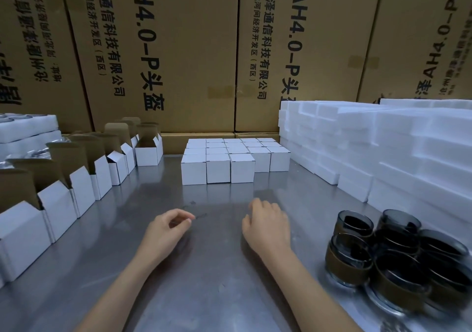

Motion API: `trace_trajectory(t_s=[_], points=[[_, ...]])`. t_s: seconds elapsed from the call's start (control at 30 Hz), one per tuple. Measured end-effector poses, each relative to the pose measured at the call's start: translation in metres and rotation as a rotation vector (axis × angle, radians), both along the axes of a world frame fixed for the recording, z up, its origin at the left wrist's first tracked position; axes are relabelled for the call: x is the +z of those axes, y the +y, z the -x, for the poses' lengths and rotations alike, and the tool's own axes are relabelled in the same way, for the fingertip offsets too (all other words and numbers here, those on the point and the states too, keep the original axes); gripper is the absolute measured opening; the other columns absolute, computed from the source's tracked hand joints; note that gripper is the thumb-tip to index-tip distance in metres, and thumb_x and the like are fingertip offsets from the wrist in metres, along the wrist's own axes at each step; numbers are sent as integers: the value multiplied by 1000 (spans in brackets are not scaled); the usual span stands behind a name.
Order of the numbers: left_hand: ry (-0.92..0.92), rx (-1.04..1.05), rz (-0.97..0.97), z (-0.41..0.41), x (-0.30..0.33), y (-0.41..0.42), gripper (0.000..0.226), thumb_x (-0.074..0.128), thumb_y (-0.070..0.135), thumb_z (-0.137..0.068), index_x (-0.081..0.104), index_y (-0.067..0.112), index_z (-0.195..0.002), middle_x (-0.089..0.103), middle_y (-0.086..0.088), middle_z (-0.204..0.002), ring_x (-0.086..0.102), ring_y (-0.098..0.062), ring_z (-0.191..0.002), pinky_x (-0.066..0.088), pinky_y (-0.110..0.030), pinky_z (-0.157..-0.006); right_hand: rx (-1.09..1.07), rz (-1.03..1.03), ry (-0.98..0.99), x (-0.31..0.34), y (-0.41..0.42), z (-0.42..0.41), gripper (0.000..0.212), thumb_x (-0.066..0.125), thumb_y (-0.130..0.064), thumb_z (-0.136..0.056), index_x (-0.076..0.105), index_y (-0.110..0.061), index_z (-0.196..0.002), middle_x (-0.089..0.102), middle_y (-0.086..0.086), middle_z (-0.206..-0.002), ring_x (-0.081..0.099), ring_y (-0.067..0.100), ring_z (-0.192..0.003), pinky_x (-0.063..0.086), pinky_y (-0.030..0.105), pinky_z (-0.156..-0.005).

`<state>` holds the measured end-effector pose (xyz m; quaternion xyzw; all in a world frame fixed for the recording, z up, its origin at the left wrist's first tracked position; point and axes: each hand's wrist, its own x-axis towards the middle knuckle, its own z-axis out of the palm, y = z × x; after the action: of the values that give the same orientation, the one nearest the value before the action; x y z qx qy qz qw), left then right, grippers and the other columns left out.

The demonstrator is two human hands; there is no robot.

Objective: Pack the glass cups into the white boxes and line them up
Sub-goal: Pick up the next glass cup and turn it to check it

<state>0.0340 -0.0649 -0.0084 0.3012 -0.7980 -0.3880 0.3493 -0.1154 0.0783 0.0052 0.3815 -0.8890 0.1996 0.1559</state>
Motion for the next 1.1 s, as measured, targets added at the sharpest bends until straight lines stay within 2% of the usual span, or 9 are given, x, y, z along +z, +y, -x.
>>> trace_trajectory(t_s=[0.1, 0.17, 0.3, 0.4, 0.53, 0.63, 0.7, 0.97, 1.1], points=[[-47, 8, 34, 1, 2, 4, 17, 64, 10, -87, 69, 22, -78, 66, 6, -71, 59, -5, -69, 39, -6, -61, -175, -105, -41, 18, 12, 14, 31, 42, -31, -93, 51, -14, -117, 55, 8, -124, 46, 26, -118, 30, 38, -99], [-52, 19, 48, 1, 3, 5, 16, 64, 10, -88, 70, 22, -78, 65, 7, -69, 57, -5, -68, 38, -7, -59, -299, -187, -101, 33, 23, 22, 40, 39, -38, -94, 49, -16, -126, 50, 9, -134, 40, 29, -127, 21, 46, -108], [-78, 19, 67, 1, 4, 7, 16, 64, 10, -88, 70, 21, -78, 63, 7, -66, 57, -5, -66, 38, -7, -58, -470, -270, -273, 53, 45, 32, 55, 36, -48, -93, 40, -18, -139, 30, 19, -151, 16, 47, -139, 4, 63, -110], [-85, 15, 61, 1, 4, 7, 15, 63, 11, -88, 70, 21, -79, 63, 6, -69, 57, -5, -68, 38, -7, -59, -515, -294, -371, 57, 55, 37, 58, 36, -47, -94, 34, -18, -144, 12, 25, -156, 5, 53, -139, -3, 68, -107], [-94, 14, 61, 1, 5, 7, 15, 62, 11, -89, 70, 21, -80, 64, 8, -70, 57, -3, -69, 36, -6, -59, -508, -312, -436, 58, 57, 39, 56, 34, -43, -95, 34, -18, -145, 17, 26, -154, 22, 48, -137, 5, 65, -109], [-99, 18, 57, 1, 5, 8, 16, 62, 12, -89, 70, 23, -80, 64, 9, -70, 56, -2, -69, 37, -7, -59, -440, -269, -411, 56, 50, 33, 53, 36, -41, -97, 37, -16, -143, 17, 26, -154, 34, 40, -134, 23, 52, -110], [-105, 20, 53, 1, 5, 8, 15, 63, 14, -89, 70, 24, -80, 64, 10, -70, 56, -1, -68, 36, -7, -58, -393, -229, -369, 53, 43, 25, 50, 38, -38, -98, 40, -14, -141, 19, 27, -153, 39, 37, -132, 33, 42, -103], [-138, 4, 78, 2, 5, 11, 14, 62, 14, -88, 69, 24, -80, 64, 8, -69, 57, -3, -63, 38, -7, -56, -173, -203, -144, 36, 8, -15, 36, 44, -26, -97, 41, -8, -129, 12, 30, -154, 44, 35, -124, 39, 34, -93], [-173, -20, 111, 2, 5, 11, 15, 62, 15, -88, 68, 26, -79, 69, 4, -78, 62, -10, -71, 42, -13, -62, 48, 4, -26, 25, -4, -26, 29, 43, -16, -94, 46, -12, -123, 18, 18, -156, 37, 27, -132, 41, 33, -86]])
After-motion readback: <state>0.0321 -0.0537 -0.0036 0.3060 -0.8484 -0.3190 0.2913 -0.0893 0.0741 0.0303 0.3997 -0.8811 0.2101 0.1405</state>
